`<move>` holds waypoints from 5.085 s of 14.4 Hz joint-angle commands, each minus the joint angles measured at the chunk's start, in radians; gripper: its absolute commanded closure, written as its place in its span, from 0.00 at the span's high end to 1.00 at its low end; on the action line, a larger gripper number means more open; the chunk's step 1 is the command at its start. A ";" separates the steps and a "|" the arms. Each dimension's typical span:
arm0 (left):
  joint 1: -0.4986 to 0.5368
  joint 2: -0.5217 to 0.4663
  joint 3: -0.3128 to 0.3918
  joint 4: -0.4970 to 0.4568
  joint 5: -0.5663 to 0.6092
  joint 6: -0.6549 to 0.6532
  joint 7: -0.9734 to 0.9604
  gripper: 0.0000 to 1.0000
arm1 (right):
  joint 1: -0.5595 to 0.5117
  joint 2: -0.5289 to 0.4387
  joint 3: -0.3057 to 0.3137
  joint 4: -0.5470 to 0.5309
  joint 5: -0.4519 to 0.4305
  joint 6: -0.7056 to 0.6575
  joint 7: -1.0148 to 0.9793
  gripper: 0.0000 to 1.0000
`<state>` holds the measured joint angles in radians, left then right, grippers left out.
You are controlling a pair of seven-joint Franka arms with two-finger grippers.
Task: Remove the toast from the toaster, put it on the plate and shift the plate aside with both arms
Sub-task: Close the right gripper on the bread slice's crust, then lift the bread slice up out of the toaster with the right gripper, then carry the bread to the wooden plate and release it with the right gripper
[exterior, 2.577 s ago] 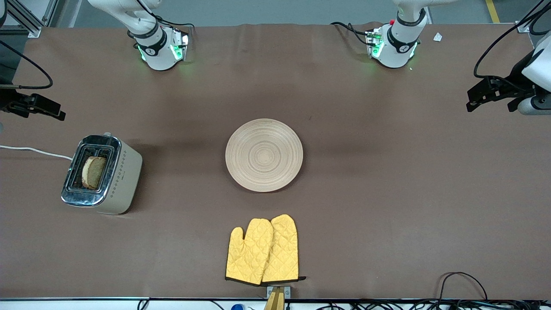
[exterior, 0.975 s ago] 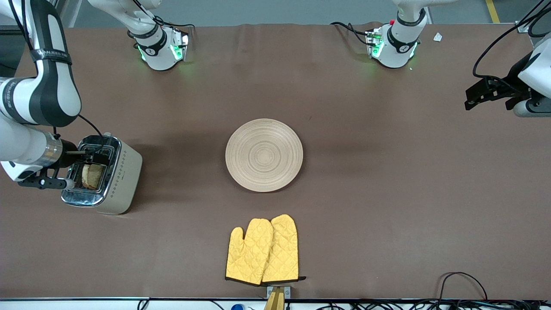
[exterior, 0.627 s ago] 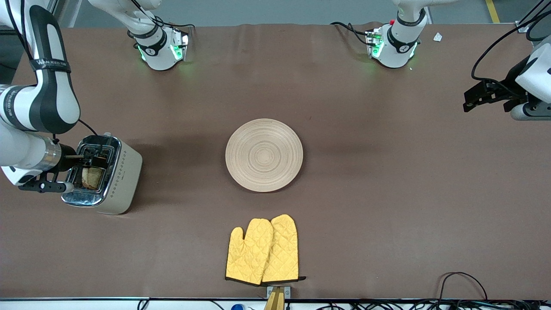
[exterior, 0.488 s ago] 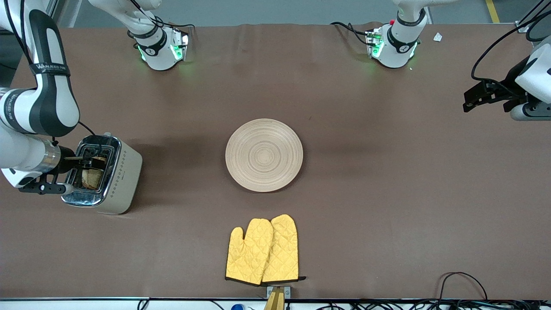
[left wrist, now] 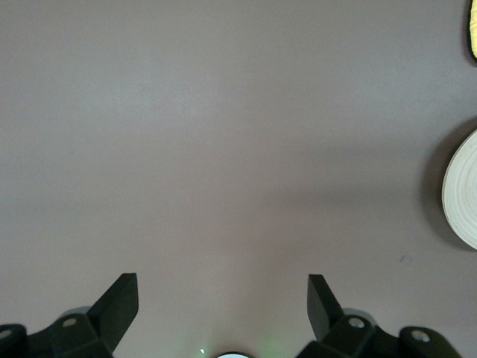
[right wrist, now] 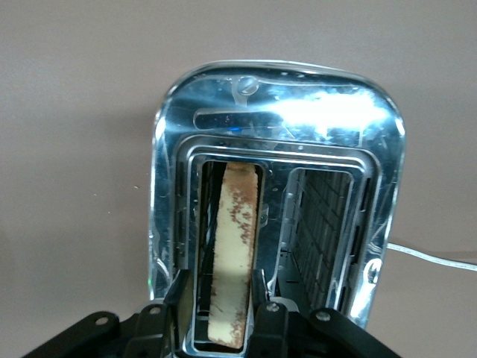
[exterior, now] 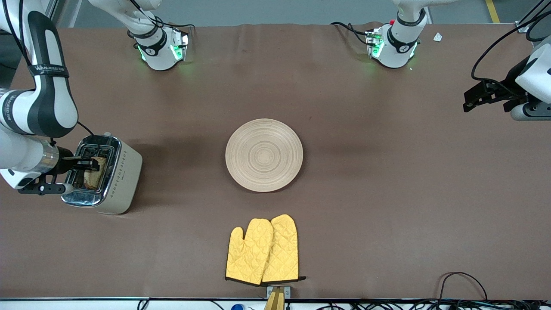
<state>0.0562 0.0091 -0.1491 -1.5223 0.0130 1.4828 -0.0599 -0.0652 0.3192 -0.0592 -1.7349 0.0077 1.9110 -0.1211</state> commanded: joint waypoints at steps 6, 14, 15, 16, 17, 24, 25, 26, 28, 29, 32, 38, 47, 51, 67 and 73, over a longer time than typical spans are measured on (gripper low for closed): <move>-0.004 0.029 -0.001 0.053 0.015 -0.018 0.006 1.00 | -0.025 0.005 0.010 0.012 0.001 0.008 -0.043 0.07; -0.007 0.035 0.002 0.054 0.036 -0.013 0.005 1.00 | 0.008 0.003 0.013 0.208 0.001 -0.181 -0.070 0.01; -0.009 0.035 0.000 0.054 0.060 -0.007 0.002 1.00 | 0.008 0.001 0.015 0.242 0.008 -0.237 -0.118 0.01; -0.012 0.035 -0.006 0.053 0.086 0.002 0.002 1.00 | 0.022 -0.003 0.016 0.267 0.012 -0.265 -0.141 0.00; -0.012 0.035 -0.007 0.051 0.088 0.013 0.002 1.00 | 0.050 -0.011 0.021 0.291 0.005 -0.279 -0.135 0.00; -0.007 0.046 -0.010 0.041 0.036 0.048 0.017 1.00 | 0.320 -0.017 0.021 0.327 0.019 -0.333 -0.095 0.01; -0.007 0.052 -0.010 0.041 0.035 0.048 0.015 1.00 | 0.318 -0.012 0.019 0.312 0.132 -0.333 -0.072 0.00; -0.009 0.054 -0.010 0.041 0.035 0.048 0.017 1.00 | 0.312 -0.008 0.019 0.264 0.255 -0.322 -0.069 0.00; -0.016 0.057 -0.013 0.041 0.035 0.047 0.015 1.00 | 0.321 -0.005 0.019 0.145 0.452 -0.221 -0.069 0.00; -0.022 0.069 -0.013 0.041 0.035 0.044 0.015 1.00 | 0.330 -0.003 0.021 0.097 0.518 -0.161 -0.069 0.00; -0.024 0.090 -0.013 0.039 0.030 0.040 0.012 1.00 | 0.399 0.003 0.021 -0.004 0.737 -0.032 -0.077 0.00; -0.007 0.146 -0.013 0.031 -0.108 0.040 0.014 1.00 | 0.467 0.040 0.021 -0.132 0.968 0.031 -0.179 0.00; 0.027 0.241 -0.010 -0.166 -0.439 0.170 0.162 1.00 | 0.492 0.165 0.021 -0.187 1.199 0.100 -0.518 0.00; 0.014 0.273 -0.015 -0.327 -0.599 0.379 0.332 0.96 | 0.493 0.204 0.019 -0.167 1.261 0.143 -0.531 0.00; 0.005 0.540 -0.050 -0.522 -1.289 0.521 1.112 0.78 | 0.389 0.225 0.006 -0.149 1.025 0.137 -0.549 1.00; -0.091 0.589 -0.095 -0.510 -1.456 0.605 1.114 0.66 | 0.306 0.167 -0.063 -0.017 0.678 -0.054 -0.526 1.00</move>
<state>0.0121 0.5923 -0.2434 -2.0418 -1.4087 2.0442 1.0469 0.2634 0.5347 -0.1030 -1.7870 0.7813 1.9451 -0.6633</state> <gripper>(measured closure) 0.269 0.000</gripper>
